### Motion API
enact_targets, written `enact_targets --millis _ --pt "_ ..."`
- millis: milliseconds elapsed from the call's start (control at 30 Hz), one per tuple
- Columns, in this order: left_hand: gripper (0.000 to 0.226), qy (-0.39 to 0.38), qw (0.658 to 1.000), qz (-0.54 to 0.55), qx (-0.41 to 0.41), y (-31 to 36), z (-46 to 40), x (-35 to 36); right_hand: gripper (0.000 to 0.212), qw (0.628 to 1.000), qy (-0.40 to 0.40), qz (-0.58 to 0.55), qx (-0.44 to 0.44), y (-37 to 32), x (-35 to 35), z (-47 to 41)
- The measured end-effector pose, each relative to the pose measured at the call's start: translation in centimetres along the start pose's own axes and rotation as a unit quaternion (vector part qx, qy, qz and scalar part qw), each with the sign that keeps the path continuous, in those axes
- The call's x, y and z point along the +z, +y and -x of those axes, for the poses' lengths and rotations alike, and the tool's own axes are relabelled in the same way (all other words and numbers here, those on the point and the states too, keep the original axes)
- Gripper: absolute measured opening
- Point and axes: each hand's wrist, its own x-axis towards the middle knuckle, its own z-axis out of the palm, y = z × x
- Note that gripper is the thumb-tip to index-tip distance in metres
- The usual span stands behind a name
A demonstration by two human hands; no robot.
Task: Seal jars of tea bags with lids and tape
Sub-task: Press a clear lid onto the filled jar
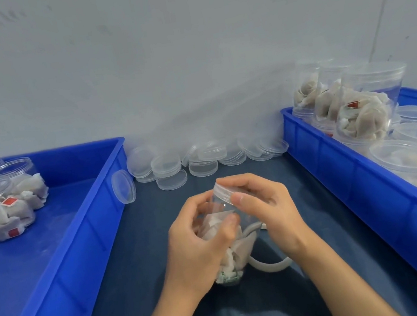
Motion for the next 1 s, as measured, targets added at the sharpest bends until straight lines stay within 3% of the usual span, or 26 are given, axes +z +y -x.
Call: enact_targets --millis 100,167,233,300,400,467,533,733,1000 --pt "0.061 0.045 0.993 -0.103 0.044 0.0 0.3 0.2 0.031 0.998 0.034 0.053 0.01 0.3 0.7 0.0" --pt "0.07 0.066 0.964 -0.227 0.122 -0.2 0.2 0.2 0.027 0.994 0.058 0.087 0.022 0.8 1.1 0.0" --pt "0.072 0.068 0.942 -0.284 0.167 -0.3 0.1 0.3 0.027 0.99 0.07 0.114 0.032 0.9 1.4 0.0" --pt "0.072 0.076 0.951 -0.262 0.145 -0.4 0.1 0.3 0.034 0.993 0.064 0.097 0.028 0.8 1.3 0.0" --pt "0.062 0.101 0.989 -0.105 0.041 -0.4 -0.2 0.1 0.039 0.998 0.054 0.039 0.022 0.4 0.8 -0.1" --pt "0.054 0.097 0.995 0.001 -0.004 -0.1 -0.7 0.0 0.042 0.998 0.053 0.006 0.023 0.2 0.5 -0.2" --pt "0.053 0.092 0.995 0.04 -0.01 0.1 -0.9 -0.2 0.045 0.998 0.051 -0.02 0.027 0.2 0.6 -0.2" --pt "0.059 0.04 0.999 0.03 -0.007 -0.4 -0.8 0.1 0.044 0.998 0.038 -0.023 0.041 0.1 0.8 0.0" --pt "0.082 0.058 0.996 -0.055 0.045 -0.7 -0.3 0.4 0.033 0.997 0.067 -0.03 0.027 0.2 1.8 0.1"
